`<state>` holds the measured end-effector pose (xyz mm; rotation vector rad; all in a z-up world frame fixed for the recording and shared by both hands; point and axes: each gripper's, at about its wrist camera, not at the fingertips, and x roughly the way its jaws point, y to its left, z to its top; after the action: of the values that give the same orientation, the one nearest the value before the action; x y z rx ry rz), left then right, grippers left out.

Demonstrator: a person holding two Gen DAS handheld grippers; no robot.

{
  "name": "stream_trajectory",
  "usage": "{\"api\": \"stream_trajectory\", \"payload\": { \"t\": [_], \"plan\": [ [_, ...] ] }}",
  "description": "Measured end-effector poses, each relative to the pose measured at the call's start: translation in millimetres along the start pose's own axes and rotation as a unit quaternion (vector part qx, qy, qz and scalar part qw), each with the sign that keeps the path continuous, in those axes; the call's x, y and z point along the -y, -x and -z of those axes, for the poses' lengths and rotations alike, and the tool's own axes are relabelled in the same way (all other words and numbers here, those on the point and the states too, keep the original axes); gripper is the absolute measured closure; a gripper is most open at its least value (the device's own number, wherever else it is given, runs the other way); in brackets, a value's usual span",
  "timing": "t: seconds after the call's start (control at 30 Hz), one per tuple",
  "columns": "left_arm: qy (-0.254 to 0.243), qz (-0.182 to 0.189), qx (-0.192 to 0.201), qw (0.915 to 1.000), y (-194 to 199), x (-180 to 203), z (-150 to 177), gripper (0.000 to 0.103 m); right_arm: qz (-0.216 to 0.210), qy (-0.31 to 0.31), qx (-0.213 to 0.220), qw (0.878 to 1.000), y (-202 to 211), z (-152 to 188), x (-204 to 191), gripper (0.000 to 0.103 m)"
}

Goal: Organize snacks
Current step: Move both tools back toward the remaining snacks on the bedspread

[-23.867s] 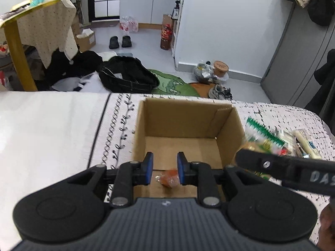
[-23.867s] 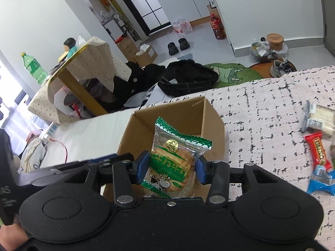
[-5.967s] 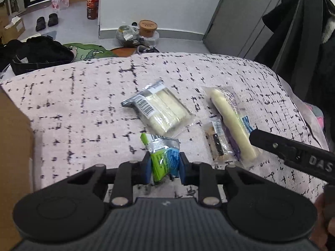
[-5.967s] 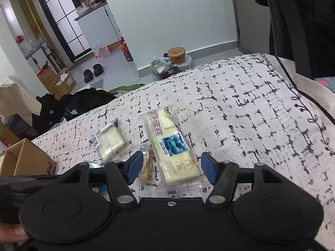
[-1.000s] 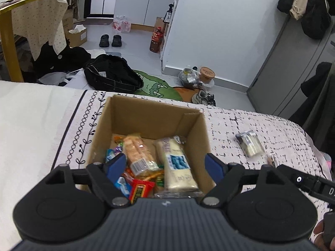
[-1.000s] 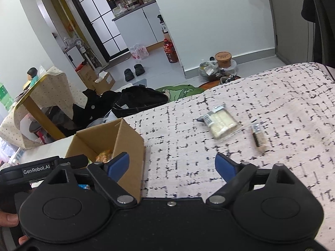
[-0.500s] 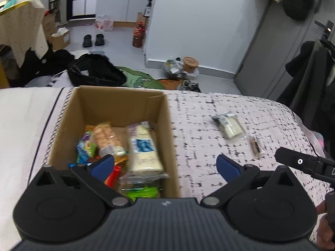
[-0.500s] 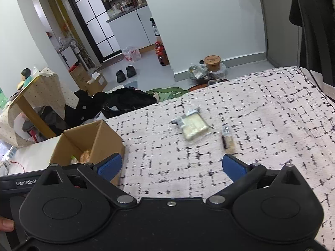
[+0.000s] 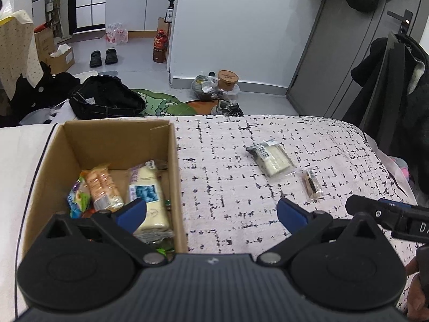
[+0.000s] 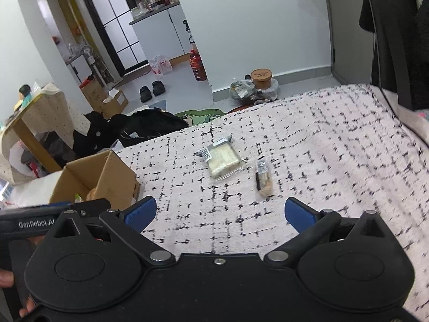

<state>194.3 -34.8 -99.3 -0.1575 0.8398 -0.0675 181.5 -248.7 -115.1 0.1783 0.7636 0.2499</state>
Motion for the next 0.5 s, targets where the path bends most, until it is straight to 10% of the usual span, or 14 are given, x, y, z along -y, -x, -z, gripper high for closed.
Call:
{"api": "stream_trajectory", "payload": {
  "t": [0.5],
  "plan": [
    [-0.017, 0.023, 0.01, 0.9995, -26.9, 31.2, -15.7, 0.001, 0.029, 0.001, -0.007, 1.0, -8.7, -6.7, 24.3, 0.004]
  ]
}}
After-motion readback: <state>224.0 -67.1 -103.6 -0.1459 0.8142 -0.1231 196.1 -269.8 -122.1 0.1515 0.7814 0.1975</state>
